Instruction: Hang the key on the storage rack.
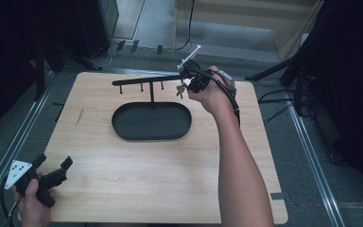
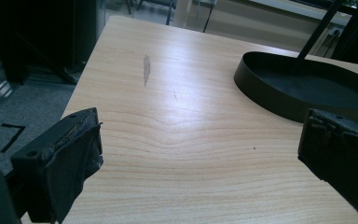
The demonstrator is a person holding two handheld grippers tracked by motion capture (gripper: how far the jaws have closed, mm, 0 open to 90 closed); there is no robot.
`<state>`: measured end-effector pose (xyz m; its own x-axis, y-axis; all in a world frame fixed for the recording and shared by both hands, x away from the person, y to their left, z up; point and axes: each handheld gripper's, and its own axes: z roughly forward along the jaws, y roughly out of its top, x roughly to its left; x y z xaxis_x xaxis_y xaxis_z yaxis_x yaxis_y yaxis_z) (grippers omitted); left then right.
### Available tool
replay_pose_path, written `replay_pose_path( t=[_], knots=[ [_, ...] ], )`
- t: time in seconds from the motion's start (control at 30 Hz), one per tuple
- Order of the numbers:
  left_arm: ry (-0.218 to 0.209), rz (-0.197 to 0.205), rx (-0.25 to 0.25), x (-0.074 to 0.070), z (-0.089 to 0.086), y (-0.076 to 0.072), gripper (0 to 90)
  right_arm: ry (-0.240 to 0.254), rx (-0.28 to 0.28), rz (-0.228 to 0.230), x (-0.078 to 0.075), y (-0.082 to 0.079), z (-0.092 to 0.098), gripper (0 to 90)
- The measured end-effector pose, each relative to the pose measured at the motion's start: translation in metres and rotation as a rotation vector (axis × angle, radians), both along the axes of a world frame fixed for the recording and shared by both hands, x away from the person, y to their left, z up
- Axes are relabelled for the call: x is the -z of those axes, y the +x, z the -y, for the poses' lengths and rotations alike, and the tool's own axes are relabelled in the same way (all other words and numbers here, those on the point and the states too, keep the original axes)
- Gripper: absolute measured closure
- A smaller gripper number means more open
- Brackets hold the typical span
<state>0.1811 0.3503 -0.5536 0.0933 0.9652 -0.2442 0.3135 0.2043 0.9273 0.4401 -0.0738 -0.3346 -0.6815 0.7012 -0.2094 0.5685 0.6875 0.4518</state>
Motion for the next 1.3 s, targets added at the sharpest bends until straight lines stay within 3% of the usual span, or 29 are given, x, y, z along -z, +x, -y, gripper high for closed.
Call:
replay_pose_path(
  t=[0.2, 1.13, 1.3],
  knots=[
    [-0.001, 0.003, 0.001, 0.000, 0.000, 0.000, 0.0, -0.009, -0.002, -0.018, 0.010, 0.000, 0.002, 90.0],
    [-0.001, 0.003, 0.004, 0.000, 0.000, 0.000, 0.0, -0.001, 0.056, 0.056, 0.018, 0.008, 0.006, 89.8],
    [-0.001, 0.003, 0.005, 0.000, 0.000, 0.000, 0.0, 0.002, 0.046, 0.059, 0.019, 0.007, 0.006, 89.9]
  ],
)
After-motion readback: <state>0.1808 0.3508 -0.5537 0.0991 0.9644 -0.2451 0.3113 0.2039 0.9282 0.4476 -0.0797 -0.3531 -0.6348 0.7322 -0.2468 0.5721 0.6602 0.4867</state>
